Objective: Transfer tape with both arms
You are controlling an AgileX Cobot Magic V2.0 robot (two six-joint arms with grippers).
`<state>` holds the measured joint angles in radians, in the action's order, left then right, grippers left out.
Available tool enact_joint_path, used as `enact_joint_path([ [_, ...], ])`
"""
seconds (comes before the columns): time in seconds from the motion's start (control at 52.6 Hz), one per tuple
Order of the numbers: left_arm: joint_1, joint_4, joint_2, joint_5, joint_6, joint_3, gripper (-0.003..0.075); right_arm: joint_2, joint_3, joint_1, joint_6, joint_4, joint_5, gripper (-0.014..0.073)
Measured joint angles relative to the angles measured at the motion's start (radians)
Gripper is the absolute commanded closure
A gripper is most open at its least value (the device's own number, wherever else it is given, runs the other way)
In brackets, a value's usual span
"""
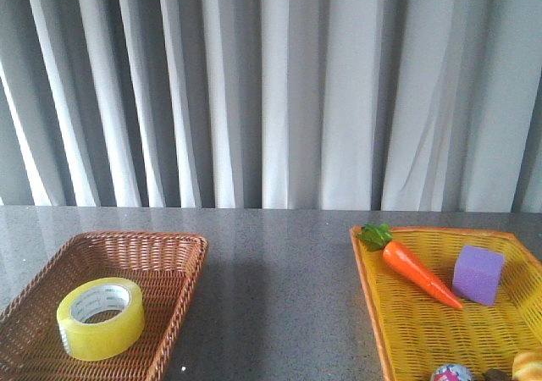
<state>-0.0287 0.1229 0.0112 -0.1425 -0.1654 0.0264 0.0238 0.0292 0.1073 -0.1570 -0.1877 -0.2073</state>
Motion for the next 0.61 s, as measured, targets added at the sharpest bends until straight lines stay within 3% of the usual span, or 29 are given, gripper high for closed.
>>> enact_joint_path([
  [0.285, 0.000, 0.000, 0.000, 0.000, 0.000, 0.000, 0.0726, -0.037, -0.054, -0.009, -0.010, 0.021, 0.052, 0.0601],
  [0.608, 0.000, 0.000, 0.000, 0.000, 0.000, 0.000, 0.0726, -0.037, -0.054, -0.100, 0.019, 0.120, 0.055, 0.0601],
])
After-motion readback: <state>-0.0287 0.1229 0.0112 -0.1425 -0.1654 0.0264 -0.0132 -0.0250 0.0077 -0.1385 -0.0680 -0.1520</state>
